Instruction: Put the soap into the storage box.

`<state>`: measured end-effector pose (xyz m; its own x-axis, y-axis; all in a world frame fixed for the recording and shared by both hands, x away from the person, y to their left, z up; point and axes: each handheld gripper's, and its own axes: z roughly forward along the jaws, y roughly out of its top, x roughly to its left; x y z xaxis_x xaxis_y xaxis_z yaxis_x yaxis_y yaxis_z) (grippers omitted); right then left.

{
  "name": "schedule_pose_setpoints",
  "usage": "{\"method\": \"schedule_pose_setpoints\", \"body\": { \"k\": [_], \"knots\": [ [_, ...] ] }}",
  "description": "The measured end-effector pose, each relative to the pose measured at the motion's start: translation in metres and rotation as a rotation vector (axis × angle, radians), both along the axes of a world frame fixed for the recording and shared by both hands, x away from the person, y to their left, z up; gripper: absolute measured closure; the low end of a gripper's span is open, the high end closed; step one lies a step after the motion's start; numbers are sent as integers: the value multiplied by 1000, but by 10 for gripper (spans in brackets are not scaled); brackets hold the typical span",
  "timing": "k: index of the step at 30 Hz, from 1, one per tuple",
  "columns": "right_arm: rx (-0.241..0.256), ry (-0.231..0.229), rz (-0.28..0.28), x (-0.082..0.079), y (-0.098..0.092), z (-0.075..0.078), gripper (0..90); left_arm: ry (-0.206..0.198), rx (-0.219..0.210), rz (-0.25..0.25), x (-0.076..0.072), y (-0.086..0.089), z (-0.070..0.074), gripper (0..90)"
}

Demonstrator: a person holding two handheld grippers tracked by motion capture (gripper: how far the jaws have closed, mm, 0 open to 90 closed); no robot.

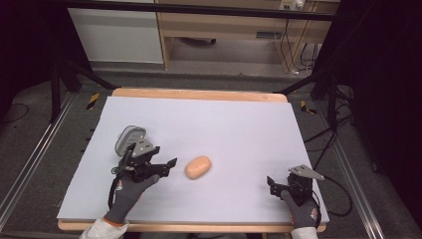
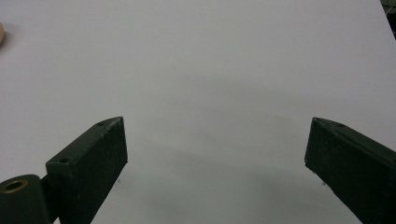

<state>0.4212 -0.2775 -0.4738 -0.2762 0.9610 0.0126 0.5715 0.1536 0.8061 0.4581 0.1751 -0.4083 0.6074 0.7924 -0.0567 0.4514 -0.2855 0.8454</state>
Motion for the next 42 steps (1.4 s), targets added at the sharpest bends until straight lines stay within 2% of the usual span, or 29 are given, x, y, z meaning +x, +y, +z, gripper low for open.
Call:
{"method": "schedule_pose_setpoints", "body": {
  "k": [24, 33, 42],
  "knots": [
    [5, 4, -2, 1, 0, 0, 58, 42, 52, -81, 13, -41, -12, 220],
    [9, 7, 2, 2, 0, 0, 58, 76, 101, -110, 18, -57, -23, 214],
    [15, 15, 6, 2, 1, 0, 58, 96, 141, -117, 23, -72, -32, 211]
  ]
}}
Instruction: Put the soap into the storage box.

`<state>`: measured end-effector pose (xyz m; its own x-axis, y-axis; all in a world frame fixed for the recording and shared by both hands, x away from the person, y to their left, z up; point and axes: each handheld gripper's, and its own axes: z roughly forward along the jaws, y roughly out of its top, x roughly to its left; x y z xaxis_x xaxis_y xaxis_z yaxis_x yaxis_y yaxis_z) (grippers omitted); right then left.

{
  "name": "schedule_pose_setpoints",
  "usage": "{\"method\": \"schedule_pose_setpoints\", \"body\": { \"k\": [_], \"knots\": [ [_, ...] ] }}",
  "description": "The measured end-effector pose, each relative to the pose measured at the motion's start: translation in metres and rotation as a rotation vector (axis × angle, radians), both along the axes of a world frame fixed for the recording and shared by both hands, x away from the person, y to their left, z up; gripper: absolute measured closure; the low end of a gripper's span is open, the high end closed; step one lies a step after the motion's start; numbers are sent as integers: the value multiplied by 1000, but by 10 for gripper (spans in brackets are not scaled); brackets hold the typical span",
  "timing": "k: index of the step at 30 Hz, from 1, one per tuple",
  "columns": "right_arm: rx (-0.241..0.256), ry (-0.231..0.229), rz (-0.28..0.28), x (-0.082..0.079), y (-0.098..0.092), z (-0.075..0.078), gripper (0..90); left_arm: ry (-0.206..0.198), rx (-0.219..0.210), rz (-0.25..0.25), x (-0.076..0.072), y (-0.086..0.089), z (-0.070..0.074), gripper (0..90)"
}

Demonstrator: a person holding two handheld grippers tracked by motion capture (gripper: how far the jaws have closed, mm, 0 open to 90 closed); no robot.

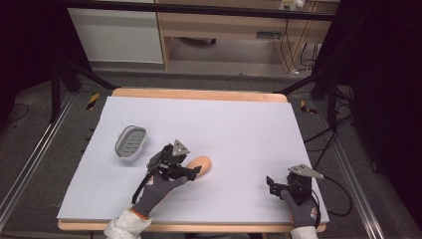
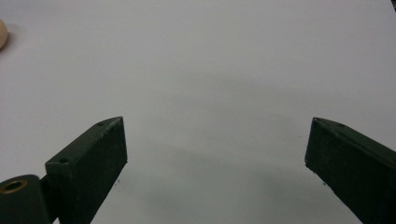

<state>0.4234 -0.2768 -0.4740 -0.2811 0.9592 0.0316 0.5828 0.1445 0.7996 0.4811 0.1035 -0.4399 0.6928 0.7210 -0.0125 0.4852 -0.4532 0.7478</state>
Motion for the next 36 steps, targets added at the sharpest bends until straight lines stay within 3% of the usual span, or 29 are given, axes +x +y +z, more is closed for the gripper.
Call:
{"method": "schedule_pose_setpoints", "body": {
  "k": [21, 36],
  "knots": [
    [4, 9, 4, 1, 0, -1, 58, 57, 81, -27, 14, -22, -21, 239],
    [-5, 8, 5, 2, 0, -2, 58, 87, 100, -37, 19, -28, -29, 286]
  ]
}}
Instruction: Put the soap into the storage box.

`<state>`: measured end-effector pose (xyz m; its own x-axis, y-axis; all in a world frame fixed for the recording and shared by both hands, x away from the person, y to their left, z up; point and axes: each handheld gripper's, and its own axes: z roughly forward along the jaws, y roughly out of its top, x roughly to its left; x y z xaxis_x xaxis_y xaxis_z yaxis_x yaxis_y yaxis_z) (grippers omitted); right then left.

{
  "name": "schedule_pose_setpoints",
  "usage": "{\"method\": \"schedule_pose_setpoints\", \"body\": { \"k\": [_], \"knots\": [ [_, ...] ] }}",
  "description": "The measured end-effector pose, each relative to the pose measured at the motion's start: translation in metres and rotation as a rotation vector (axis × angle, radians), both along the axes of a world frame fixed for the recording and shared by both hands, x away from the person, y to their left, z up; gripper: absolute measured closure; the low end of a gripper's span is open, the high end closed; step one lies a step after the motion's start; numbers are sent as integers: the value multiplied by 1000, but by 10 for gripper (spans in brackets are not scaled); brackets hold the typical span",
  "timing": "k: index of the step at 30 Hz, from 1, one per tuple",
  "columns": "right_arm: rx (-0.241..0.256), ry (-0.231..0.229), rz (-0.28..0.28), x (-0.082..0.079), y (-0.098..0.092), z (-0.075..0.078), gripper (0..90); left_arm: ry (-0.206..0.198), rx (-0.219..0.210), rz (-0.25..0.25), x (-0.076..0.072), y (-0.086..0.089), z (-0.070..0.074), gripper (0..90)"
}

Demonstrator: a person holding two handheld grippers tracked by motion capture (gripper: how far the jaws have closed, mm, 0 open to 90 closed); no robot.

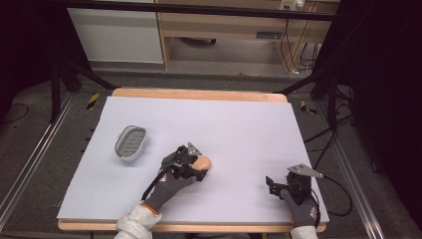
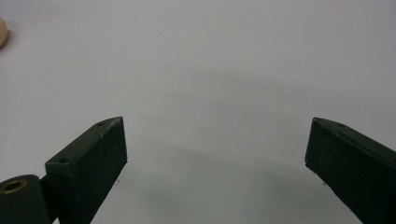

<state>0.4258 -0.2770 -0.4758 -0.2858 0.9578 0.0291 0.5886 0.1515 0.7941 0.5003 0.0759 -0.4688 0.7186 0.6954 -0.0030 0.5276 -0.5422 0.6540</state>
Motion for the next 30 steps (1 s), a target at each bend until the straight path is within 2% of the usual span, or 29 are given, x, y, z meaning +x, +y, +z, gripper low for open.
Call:
{"method": "schedule_pose_setpoints", "body": {
  "k": [3, 9, 23, 30],
  "knots": [
    [0, 0, 0, 0, 0, 0, 57, 10, -3, 2, 1, 0, 0, 286],
    [1, 1, 2, 0, 0, 0, 58, 21, 22, -10, 3, -2, -3, 284],
    [6, 6, -3, 0, 1, 0, 58, 14, 57, -17, 1, -4, -1, 312],
    [5, 6, -7, 0, 1, 0, 57, -1, 28, -14, -7, 2, 11, 312]
  ]
}}
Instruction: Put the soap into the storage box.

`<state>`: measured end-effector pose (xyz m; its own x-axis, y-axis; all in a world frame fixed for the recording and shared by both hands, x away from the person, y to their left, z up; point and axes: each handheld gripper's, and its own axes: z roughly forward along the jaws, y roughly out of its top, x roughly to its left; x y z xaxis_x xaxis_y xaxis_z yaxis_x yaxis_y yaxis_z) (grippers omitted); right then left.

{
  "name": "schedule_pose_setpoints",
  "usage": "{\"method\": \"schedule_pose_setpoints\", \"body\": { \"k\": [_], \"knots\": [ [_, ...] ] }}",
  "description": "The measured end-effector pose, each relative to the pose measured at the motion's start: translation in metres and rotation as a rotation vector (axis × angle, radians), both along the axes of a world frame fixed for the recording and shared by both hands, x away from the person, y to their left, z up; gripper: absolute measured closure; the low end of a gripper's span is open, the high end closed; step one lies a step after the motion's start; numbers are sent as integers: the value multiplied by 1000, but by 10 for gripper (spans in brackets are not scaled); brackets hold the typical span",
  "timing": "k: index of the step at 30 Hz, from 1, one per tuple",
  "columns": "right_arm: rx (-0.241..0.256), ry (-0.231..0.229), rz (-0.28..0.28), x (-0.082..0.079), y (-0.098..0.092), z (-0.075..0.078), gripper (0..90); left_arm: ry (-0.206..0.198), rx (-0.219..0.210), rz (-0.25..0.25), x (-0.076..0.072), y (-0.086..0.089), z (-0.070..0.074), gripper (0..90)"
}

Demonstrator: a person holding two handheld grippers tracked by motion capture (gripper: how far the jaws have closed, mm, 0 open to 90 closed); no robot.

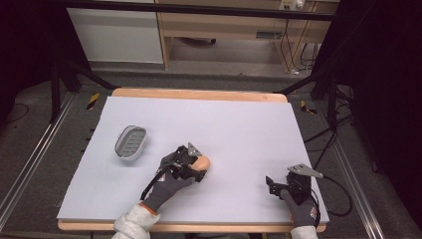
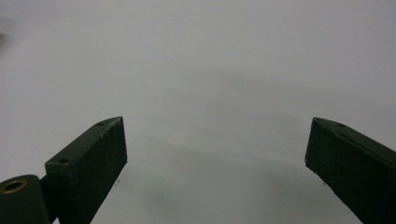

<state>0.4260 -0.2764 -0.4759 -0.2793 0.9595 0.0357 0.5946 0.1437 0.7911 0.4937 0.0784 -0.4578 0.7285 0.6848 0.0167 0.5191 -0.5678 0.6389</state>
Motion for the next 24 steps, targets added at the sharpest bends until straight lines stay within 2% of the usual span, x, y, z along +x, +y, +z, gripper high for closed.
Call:
{"method": "schedule_pose_setpoints", "body": {
  "k": [10, 24],
  "knots": [
    [0, 0, -3, 0, 0, 0, 58, -26, -40, 26, -11, 26, 18, 312],
    [3, 7, -7, 0, 0, 0, 57, -41, -72, 75, -24, 61, 24, 313]
  ]
}}
